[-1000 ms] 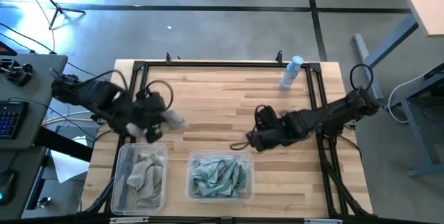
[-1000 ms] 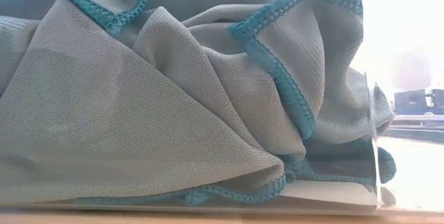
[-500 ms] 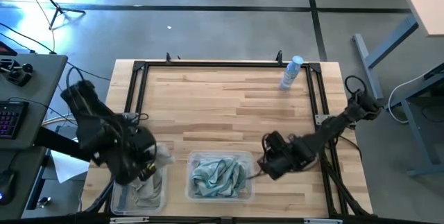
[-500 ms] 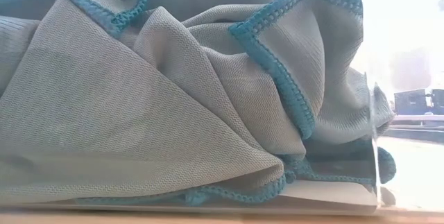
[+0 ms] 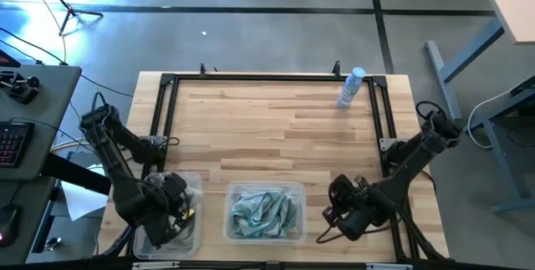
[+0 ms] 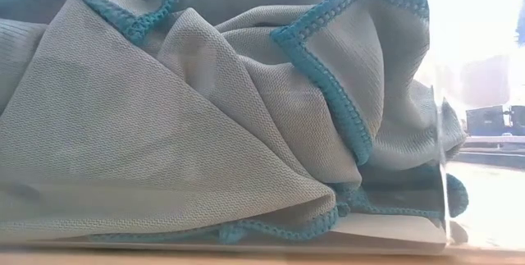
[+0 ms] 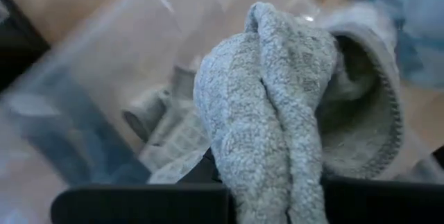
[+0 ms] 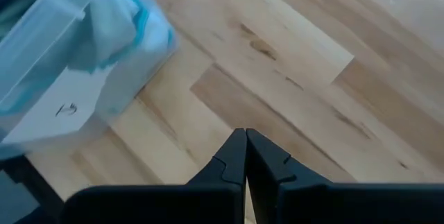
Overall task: Sort microfiber towel by color & place in baskets
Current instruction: Put the grey towel into the left transparent bin
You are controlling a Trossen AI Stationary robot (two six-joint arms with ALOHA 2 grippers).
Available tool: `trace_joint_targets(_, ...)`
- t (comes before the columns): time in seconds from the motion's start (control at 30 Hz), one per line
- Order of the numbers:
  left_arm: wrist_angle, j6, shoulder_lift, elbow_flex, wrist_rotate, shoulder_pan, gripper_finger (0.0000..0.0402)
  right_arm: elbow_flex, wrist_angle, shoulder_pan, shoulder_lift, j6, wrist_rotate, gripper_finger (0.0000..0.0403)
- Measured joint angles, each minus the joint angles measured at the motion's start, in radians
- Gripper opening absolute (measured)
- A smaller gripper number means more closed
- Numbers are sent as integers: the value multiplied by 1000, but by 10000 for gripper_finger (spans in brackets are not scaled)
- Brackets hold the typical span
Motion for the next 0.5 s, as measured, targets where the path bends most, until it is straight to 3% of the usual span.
trace_joint_targets(0.17,136,-51,-9,-130,1,-45,8,0,0,39,0,37,1,0)
trace_joint_targets(0.5,311,39,-10,-305,0,-73,34,0,1,74,0,85,1,0)
